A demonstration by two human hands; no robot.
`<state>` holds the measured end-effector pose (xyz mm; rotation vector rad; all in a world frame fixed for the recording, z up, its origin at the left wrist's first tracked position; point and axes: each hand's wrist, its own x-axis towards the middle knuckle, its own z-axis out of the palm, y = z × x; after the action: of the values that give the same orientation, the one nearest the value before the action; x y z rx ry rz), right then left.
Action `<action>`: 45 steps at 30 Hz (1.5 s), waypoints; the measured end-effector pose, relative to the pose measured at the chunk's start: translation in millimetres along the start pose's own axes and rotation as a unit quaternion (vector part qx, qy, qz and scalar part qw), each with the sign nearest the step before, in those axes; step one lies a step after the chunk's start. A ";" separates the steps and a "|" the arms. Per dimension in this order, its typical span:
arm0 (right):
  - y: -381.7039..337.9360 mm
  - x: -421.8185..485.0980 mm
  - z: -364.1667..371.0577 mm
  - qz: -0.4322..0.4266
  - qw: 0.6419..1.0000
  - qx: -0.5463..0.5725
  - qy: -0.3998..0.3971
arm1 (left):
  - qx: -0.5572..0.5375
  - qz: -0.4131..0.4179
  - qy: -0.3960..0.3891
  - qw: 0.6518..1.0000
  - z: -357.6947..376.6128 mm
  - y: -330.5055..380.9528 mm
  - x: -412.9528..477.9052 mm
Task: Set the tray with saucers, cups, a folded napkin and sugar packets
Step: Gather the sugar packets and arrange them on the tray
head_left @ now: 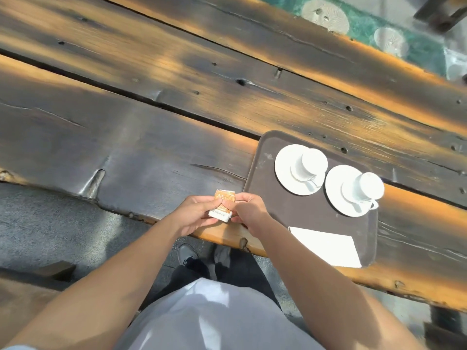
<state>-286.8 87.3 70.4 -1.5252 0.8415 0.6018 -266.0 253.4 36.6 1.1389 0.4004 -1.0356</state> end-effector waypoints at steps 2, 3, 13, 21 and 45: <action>1.4 -1.3 -7.8 0.000 1.000 0.021 0.010 | 0.006 -0.004 -0.001 1.000 6.5 1.0 2.6; 1.5 -2.5 -11.9 0.000 1.000 0.028 0.011 | 0.010 -0.007 0.001 1.000 10.3 2.5 4.2; -4.3 7.0 -60.0 -0.028 0.998 0.011 0.046 | 0.039 -0.031 0.030 0.998 61.4 23.2 28.6; -10.6 27.4 -122.0 -0.020 0.999 -0.016 0.039 | 0.086 -0.020 0.058 0.994 114.3 28.7 55.0; -104.7 134.6 -125.6 0.032 0.959 -0.275 0.066 | 0.204 -0.059 0.223 0.951 125.8 105.1 163.8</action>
<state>-135.1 -58.4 45.5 -2.0657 0.8683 0.8352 -124.0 70.5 27.0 1.7519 0.6353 -0.9851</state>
